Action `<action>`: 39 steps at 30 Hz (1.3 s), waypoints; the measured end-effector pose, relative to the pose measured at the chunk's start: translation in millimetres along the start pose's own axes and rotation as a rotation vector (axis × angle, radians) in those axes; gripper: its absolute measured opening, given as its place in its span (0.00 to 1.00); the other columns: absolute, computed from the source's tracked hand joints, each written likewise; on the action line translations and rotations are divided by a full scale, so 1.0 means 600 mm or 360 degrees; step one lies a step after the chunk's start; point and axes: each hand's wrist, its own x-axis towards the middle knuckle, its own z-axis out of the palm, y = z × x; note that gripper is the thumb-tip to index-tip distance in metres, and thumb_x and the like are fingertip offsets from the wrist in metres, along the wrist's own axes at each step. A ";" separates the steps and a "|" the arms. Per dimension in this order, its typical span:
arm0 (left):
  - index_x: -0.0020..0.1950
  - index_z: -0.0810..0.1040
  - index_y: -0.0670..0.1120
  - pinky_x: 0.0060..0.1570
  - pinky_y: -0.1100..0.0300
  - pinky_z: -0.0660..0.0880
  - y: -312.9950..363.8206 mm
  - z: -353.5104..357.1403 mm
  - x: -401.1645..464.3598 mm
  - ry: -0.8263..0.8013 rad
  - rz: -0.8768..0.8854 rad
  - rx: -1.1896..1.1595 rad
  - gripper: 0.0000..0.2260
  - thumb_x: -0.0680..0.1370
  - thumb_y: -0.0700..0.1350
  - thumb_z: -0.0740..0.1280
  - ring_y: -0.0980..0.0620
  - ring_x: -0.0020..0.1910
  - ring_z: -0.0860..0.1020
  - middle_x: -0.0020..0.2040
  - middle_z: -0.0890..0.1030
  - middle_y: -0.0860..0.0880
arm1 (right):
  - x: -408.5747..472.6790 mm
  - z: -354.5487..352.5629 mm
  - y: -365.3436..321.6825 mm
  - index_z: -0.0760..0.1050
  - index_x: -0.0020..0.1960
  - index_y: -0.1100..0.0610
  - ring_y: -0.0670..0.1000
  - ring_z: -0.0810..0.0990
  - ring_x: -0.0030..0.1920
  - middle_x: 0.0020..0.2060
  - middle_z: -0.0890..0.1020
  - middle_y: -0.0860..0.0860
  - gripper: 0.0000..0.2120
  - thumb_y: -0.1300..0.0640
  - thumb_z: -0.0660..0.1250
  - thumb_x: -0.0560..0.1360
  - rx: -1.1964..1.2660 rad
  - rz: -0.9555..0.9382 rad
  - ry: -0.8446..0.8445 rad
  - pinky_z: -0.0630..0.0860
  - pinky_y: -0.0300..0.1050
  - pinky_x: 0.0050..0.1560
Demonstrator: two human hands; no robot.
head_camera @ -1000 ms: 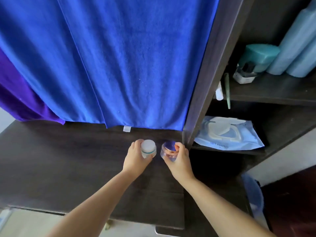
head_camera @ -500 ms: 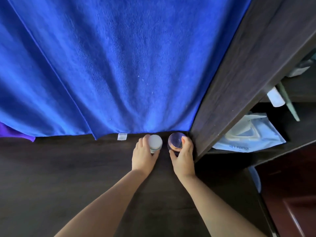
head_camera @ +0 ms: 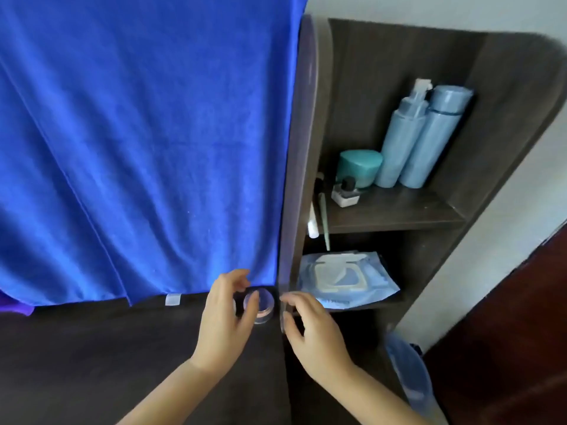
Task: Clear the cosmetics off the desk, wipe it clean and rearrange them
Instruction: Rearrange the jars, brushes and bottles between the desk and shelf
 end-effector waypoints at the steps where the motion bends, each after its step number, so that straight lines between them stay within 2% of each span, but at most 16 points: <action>1: 0.56 0.68 0.55 0.49 0.78 0.64 0.039 0.004 0.003 0.0030 0.0082 -0.0015 0.13 0.73 0.52 0.61 0.66 0.51 0.72 0.48 0.74 0.59 | -0.001 -0.039 0.002 0.73 0.54 0.48 0.43 0.78 0.51 0.50 0.80 0.43 0.11 0.50 0.57 0.74 -0.0011 -0.0048 0.0049 0.74 0.38 0.51; 5: 0.54 0.69 0.55 0.47 0.78 0.66 0.193 0.034 0.018 0.0161 0.0346 -0.0018 0.10 0.72 0.52 0.59 0.65 0.50 0.72 0.47 0.73 0.62 | 0.012 -0.186 0.015 0.76 0.49 0.49 0.41 0.79 0.47 0.44 0.82 0.43 0.10 0.51 0.57 0.76 0.0000 -0.0276 0.0203 0.74 0.32 0.49; 8: 0.53 0.71 0.54 0.48 0.74 0.67 0.276 0.067 0.061 0.0055 0.0514 0.0076 0.09 0.74 0.50 0.60 0.62 0.47 0.73 0.44 0.74 0.58 | 0.056 -0.282 0.018 0.77 0.50 0.52 0.40 0.78 0.46 0.45 0.80 0.43 0.11 0.53 0.57 0.76 0.0075 -0.0436 0.0238 0.75 0.34 0.47; 10: 0.54 0.74 0.51 0.50 0.68 0.70 0.303 0.095 0.106 -0.0084 0.0484 0.0141 0.08 0.75 0.46 0.64 0.60 0.46 0.74 0.45 0.77 0.52 | 0.105 -0.333 0.012 0.76 0.53 0.53 0.42 0.77 0.44 0.47 0.79 0.45 0.10 0.56 0.59 0.76 0.0050 -0.0529 0.0273 0.75 0.37 0.45; 12: 0.55 0.75 0.45 0.53 0.57 0.72 0.313 0.122 0.147 -0.0118 0.0410 0.0278 0.09 0.75 0.42 0.66 0.54 0.49 0.75 0.48 0.78 0.48 | 0.163 -0.365 -0.001 0.73 0.60 0.54 0.47 0.78 0.47 0.53 0.78 0.49 0.13 0.60 0.60 0.76 -0.0100 -0.0527 0.0244 0.74 0.41 0.45; 15: 0.62 0.71 0.41 0.57 0.56 0.69 0.311 0.150 0.193 -0.0107 0.0184 0.0745 0.17 0.76 0.46 0.64 0.47 0.58 0.71 0.56 0.76 0.44 | 0.244 -0.381 -0.025 0.62 0.71 0.53 0.53 0.75 0.60 0.71 0.65 0.50 0.23 0.60 0.60 0.77 -0.0398 -0.0444 -0.0049 0.74 0.46 0.56; 17: 0.64 0.69 0.42 0.57 0.54 0.70 0.309 0.158 0.212 -0.0147 0.0021 0.1097 0.18 0.77 0.49 0.62 0.47 0.60 0.69 0.58 0.75 0.44 | 0.285 -0.377 -0.035 0.55 0.74 0.53 0.55 0.69 0.67 0.75 0.57 0.51 0.28 0.59 0.61 0.77 -0.0574 -0.0368 -0.0257 0.72 0.50 0.63; 19: 0.61 0.71 0.43 0.55 0.54 0.69 0.306 0.164 0.223 -0.0198 -0.0014 0.1369 0.17 0.77 0.52 0.62 0.47 0.59 0.69 0.57 0.76 0.45 | 0.313 -0.372 -0.036 0.51 0.75 0.53 0.57 0.68 0.68 0.75 0.56 0.53 0.32 0.58 0.62 0.76 -0.0727 -0.0291 -0.0428 0.71 0.54 0.64; 21: 0.59 0.72 0.44 0.54 0.54 0.68 0.302 0.166 0.229 -0.0239 -0.0021 0.1460 0.16 0.77 0.52 0.62 0.46 0.59 0.70 0.55 0.77 0.46 | 0.329 -0.366 -0.031 0.50 0.75 0.53 0.58 0.70 0.66 0.73 0.61 0.55 0.34 0.57 0.64 0.75 -0.0822 -0.0220 -0.0565 0.72 0.55 0.62; 24: 0.59 0.71 0.45 0.53 0.54 0.68 0.296 0.163 0.230 -0.0228 -0.0015 0.1430 0.16 0.76 0.52 0.64 0.47 0.58 0.71 0.55 0.77 0.46 | 0.331 -0.359 -0.021 0.57 0.73 0.55 0.58 0.73 0.61 0.68 0.67 0.56 0.31 0.55 0.66 0.74 -0.0892 -0.0241 -0.0647 0.74 0.54 0.59; 29: 0.61 0.69 0.45 0.57 0.51 0.71 0.298 0.154 0.213 -0.0207 -0.0012 0.1203 0.17 0.76 0.51 0.65 0.47 0.57 0.73 0.57 0.76 0.46 | 0.306 -0.368 -0.012 0.63 0.69 0.54 0.56 0.75 0.56 0.63 0.67 0.54 0.26 0.53 0.67 0.74 -0.0866 -0.0250 -0.0425 0.71 0.45 0.47; 33: 0.61 0.70 0.46 0.55 0.53 0.74 0.308 0.142 0.201 -0.0141 -0.0003 0.0994 0.17 0.75 0.51 0.66 0.49 0.53 0.73 0.55 0.76 0.46 | 0.285 -0.371 -0.005 0.63 0.67 0.53 0.55 0.75 0.56 0.63 0.68 0.54 0.25 0.49 0.67 0.74 -0.0766 -0.0205 -0.0335 0.71 0.45 0.48; 36: 0.59 0.71 0.47 0.48 0.60 0.73 0.317 0.127 0.184 -0.0068 0.0045 0.0751 0.17 0.74 0.51 0.68 0.54 0.49 0.72 0.52 0.75 0.50 | 0.266 -0.364 -0.002 0.61 0.67 0.53 0.55 0.74 0.58 0.64 0.69 0.54 0.25 0.49 0.66 0.75 -0.0713 -0.0217 -0.0275 0.73 0.47 0.51; 39: 0.59 0.73 0.47 0.39 0.73 0.67 0.330 0.105 0.159 -0.0046 0.0092 0.0576 0.17 0.72 0.50 0.70 0.59 0.45 0.70 0.49 0.74 0.54 | 0.257 -0.360 0.004 0.61 0.66 0.52 0.54 0.76 0.53 0.60 0.71 0.55 0.23 0.49 0.65 0.75 -0.0637 -0.0191 -0.0207 0.73 0.45 0.47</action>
